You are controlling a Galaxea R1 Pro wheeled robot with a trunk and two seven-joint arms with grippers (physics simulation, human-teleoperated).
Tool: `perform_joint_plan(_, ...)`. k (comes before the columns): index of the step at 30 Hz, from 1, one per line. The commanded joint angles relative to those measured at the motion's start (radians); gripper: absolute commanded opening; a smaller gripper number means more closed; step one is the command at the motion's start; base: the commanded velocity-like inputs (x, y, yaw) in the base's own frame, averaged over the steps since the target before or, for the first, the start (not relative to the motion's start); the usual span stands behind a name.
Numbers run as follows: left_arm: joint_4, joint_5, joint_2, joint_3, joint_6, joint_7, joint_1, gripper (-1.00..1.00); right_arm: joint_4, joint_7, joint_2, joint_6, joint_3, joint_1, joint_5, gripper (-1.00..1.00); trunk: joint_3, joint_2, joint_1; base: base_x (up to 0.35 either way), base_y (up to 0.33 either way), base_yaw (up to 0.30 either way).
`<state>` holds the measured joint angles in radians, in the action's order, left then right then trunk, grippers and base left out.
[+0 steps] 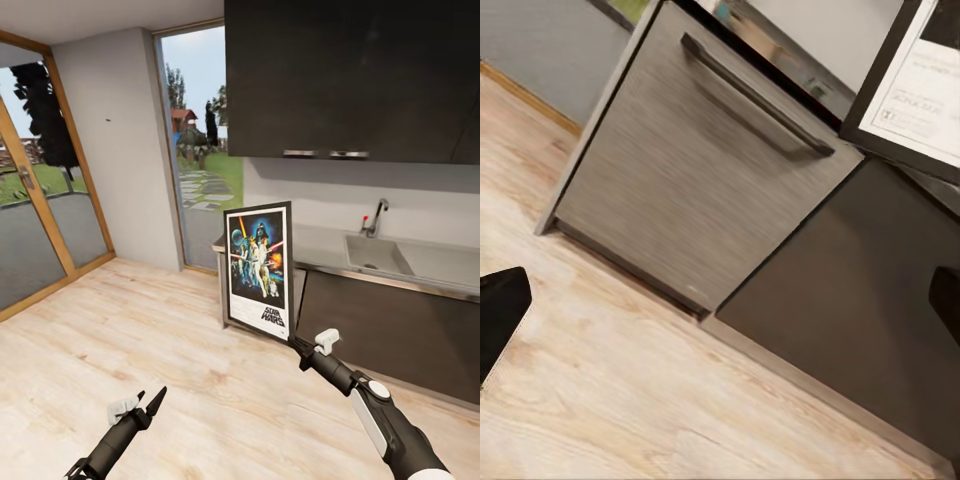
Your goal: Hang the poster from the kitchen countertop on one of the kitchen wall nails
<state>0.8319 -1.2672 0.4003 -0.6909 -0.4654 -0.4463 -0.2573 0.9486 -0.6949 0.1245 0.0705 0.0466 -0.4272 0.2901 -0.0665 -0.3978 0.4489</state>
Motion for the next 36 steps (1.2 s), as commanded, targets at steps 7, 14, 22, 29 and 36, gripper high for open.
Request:
perform_joint_plan(7, -0.001, -0.011, 0.002, -0.007, -0.005, -0.003, -0.002, 1.00, -0.001, -0.001, -0.001, 0.002, 0.003, -0.001, 0.007, -1.00, -0.002, -0.002, 0.001, 0.281, 0.172, 0.000)
perform_joint_plan(14, -0.002, -0.011, 0.001, -0.007, -0.004, -0.003, -0.002, 1.00, 0.000, 0.000, -0.002, 0.003, 0.003, -0.001, 0.006, -1.00, -0.002, -0.002, 0.001, 0.283, 0.185, 0.033)
perform_joint_plan(22, -0.002, -0.011, 0.001, -0.007, -0.004, -0.003, -0.002, 1.00, 0.001, 0.000, -0.002, 0.002, 0.006, -0.001, 0.006, -1.00, -0.002, -0.002, 0.001, 0.273, 0.238, 0.247)
perform_joint_plan(29, -0.002, -0.011, 0.000, -0.008, -0.004, -0.003, -0.002, 1.00, 0.001, 0.000, -0.002, 0.002, 0.006, -0.001, 0.006, -1.00, -0.002, -0.002, 0.001, 0.268, 0.256, 0.280)
perform_joint_plan(36, -0.002, -0.011, 0.000, -0.009, -0.004, -0.003, -0.002, 1.00, 0.001, -0.001, -0.002, 0.002, 0.003, -0.001, 0.007, -1.00, -0.002, -0.002, 0.001, 0.267, 0.258, 0.137)
